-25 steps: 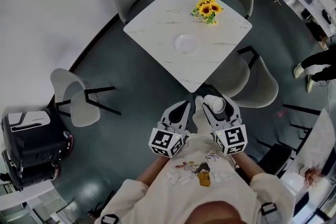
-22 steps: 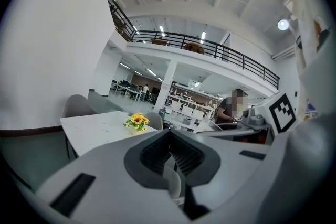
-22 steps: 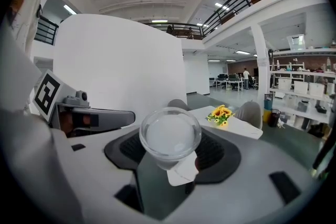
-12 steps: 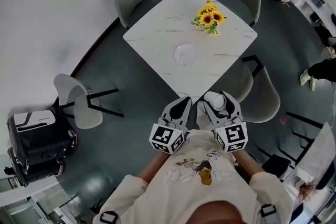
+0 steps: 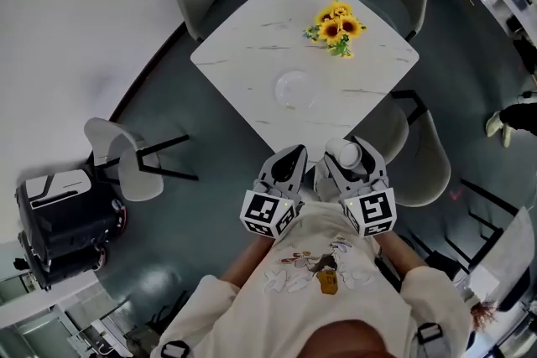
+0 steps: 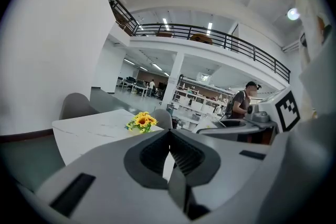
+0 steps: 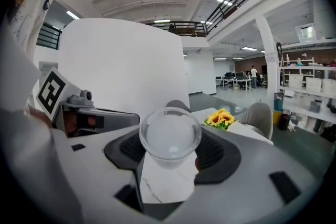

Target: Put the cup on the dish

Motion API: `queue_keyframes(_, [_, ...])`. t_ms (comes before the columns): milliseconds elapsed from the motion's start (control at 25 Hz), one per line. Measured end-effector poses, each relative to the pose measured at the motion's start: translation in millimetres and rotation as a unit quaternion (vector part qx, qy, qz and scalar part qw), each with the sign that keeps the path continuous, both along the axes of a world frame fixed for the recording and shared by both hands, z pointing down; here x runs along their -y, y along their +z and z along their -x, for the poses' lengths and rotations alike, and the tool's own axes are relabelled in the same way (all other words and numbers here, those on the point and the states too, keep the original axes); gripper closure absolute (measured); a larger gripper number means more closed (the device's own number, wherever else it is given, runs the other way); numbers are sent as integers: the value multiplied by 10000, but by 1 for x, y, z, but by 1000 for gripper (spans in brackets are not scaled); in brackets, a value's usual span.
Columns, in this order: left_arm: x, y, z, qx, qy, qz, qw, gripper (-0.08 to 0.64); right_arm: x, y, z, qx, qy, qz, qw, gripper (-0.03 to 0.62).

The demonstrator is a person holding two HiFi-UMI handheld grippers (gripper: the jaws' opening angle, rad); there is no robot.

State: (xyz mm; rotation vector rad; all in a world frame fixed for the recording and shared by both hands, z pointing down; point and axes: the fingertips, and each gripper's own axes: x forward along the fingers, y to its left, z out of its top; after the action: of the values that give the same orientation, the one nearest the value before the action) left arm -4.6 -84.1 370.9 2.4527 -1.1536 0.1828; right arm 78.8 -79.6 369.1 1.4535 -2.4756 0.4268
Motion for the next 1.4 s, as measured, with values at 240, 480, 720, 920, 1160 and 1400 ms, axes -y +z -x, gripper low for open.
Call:
queue_keyframes(240, [7, 9, 0, 119, -91, 116, 9998, 558, 20, 13, 2, 141, -90, 131, 9998, 325])
queue_keyframes(480, [20, 24, 17, 265, -181, 270, 9991, 557, 38, 26, 17, -6, -221, 249, 9994, 325])
queue_keyframes(720, [36, 26, 28, 361, -166, 187, 9990, 558, 57, 31, 22, -50, -129, 166, 9998, 325])
queue_keyframes(920, [51, 41, 30, 353, -163, 278, 9989, 557, 72, 49, 24, -212, -65, 192, 9996, 325])
queue_keyframes(1160, [73, 64, 23, 307, 27, 352, 9989, 558, 90, 71, 29, -350, -56, 286, 9990, 325])
queue_keyframes(1400, [96, 83, 24, 239, -29, 434, 9988, 558, 104, 94, 40, -467, -186, 378, 9980, 325])
